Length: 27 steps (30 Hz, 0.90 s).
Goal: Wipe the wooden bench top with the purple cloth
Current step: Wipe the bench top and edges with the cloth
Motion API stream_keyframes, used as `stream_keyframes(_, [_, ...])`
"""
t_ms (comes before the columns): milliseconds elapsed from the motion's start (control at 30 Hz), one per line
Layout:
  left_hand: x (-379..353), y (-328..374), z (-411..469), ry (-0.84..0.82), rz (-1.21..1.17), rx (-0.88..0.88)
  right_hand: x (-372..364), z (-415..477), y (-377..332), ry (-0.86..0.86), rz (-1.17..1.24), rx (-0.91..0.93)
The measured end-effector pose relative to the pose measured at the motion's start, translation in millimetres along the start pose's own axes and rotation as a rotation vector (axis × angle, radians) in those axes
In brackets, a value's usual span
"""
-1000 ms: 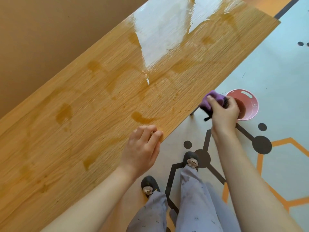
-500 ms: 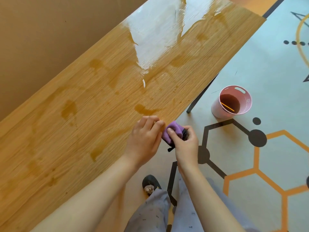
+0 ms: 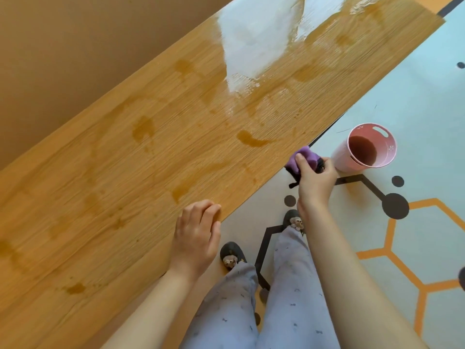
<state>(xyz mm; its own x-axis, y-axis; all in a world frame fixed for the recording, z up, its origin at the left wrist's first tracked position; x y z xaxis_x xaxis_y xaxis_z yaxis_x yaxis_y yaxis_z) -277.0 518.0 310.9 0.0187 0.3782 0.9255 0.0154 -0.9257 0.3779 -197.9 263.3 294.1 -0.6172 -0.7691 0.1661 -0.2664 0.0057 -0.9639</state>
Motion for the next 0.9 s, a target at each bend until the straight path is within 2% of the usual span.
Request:
stream_keyframes(267, [2,-1,1,0.018,-0.067,0.004,-31,-130,27,-0.254,0.028,-0.108])
stream_keyframes(433, [3,-1,1,0.016,-0.077,0.005,-34,-123,29,-0.405,0.052,-0.148])
stream_keyframes(500, [2,0,1,0.011,-0.078,0.007,-25,-92,25,-0.338,0.077,-0.165])
stream_keyframes(600, [1,0,-2,0.020,-0.080,0.003,-9,-38,14,-0.121,0.132,-0.179])
stream_keyframes(667, [2,0,-2,0.034,-0.081,-0.001,-7,-20,13,-0.066,0.153,-0.182])
stream_keyframes(767, [4,0,-1,0.045,-0.090,-0.003,-11,-35,23,-0.098,0.129,-0.197])
stream_keyframes(900, [4,-1,-1,0.033,-0.088,-0.002,-29,-98,44,-0.304,0.129,-0.283])
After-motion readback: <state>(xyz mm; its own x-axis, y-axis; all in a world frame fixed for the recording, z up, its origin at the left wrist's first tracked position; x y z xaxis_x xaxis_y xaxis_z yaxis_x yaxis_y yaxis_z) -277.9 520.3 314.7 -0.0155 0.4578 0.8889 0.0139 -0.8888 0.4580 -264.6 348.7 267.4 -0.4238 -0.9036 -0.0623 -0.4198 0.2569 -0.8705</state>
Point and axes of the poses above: each hand's wrist, its own z-axis towards the middle knuckle, its own x-axis out of the back of the hand, y = z × x, the point moved 7 cm from there along z, towards the middle knuckle, and after that the axes turned 12 degrees about x, right-handed, at the moved point
